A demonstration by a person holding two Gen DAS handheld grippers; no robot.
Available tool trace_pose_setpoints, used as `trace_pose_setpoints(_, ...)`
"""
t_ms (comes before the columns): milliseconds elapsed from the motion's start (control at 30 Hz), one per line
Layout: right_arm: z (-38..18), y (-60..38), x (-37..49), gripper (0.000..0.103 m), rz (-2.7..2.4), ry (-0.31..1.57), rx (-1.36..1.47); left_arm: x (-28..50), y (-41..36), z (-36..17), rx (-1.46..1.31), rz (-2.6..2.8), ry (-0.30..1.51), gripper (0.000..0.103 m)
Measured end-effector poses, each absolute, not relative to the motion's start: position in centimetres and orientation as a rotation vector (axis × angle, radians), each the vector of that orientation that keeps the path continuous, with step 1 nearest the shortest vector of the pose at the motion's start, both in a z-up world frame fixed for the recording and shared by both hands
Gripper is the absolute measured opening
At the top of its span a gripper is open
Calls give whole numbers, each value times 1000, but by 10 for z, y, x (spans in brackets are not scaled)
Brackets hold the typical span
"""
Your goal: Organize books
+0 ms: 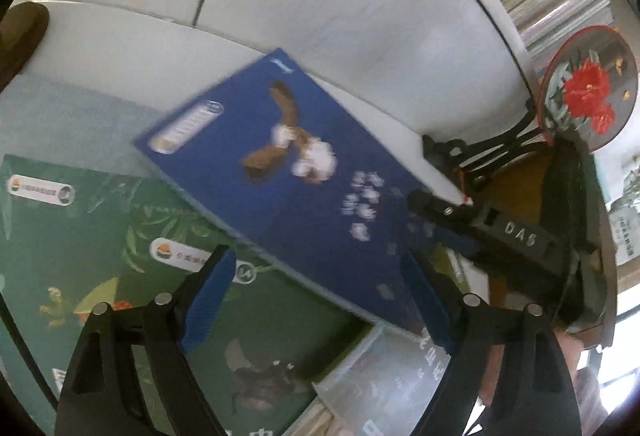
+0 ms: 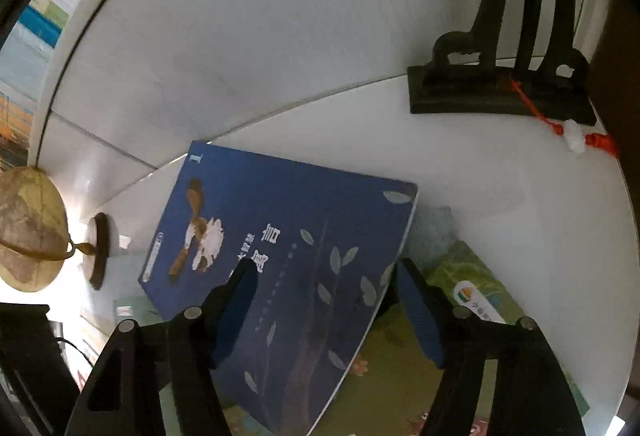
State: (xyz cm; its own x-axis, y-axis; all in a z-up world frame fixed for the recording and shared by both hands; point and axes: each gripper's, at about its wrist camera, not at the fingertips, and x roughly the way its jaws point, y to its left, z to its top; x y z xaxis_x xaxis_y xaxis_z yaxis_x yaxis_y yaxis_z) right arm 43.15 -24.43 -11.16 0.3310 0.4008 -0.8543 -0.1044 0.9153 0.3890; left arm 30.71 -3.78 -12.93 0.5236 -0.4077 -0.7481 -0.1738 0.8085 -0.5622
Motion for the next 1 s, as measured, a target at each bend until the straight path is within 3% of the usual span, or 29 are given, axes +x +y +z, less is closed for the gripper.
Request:
trace_pose_setpoints(67, -119, -247, 425, 52, 378, 1207, 358, 310, -39, -130, -624, -172, 1029, 80)
trace_pose_setpoints(100, -122, -248, 418, 39, 407, 1217, 381, 311, -40, -130, -612, -183, 1035, 58)
trace_pose_setpoints(167, -123, -239, 404, 29, 439, 1221, 336, 315, -44, -141, -642, -243, 1126, 32)
trace_pose_setpoints(233, -119, -224, 383, 29, 437, 1203, 250, 309, -47, -142, -648, -272, 1133, 31)
trace_pose_setpoints(267, -117, -219, 376, 29, 443, 1205, 236, 304, -49, -141, -628, -271, 1135, 22)
trace_pose_setpoints(500, -110, -195, 306, 14, 571, 1283, 234, 250, -23, -140, -637, -274, 1153, 15)
trace_pose_setpoints(767, -71, -193, 235, 13, 711, 1304, 150, 183, 39, -121, -607, -167, 1174, 19)
trace_pose_setpoints(833, -63, -201, 249, 16, 708, 1282, 118, 183, 53, -118, -545, -114, 1184, 30)
trace_pose_setpoints(933, -60, -204, 293, 25, 646, 1262, 142, 195, 68, -115, -484, -44, 1167, 33)
trace_pose_setpoints(967, -62, -204, 307, 31, 636, 1252, 180, 200, 75, -115, -486, -38, 1152, 37)
trace_pose_setpoints(1000, -66, -201, 322, 46, 636, 1251, 220, 206, 79, -115, -487, -31, 1141, 44)
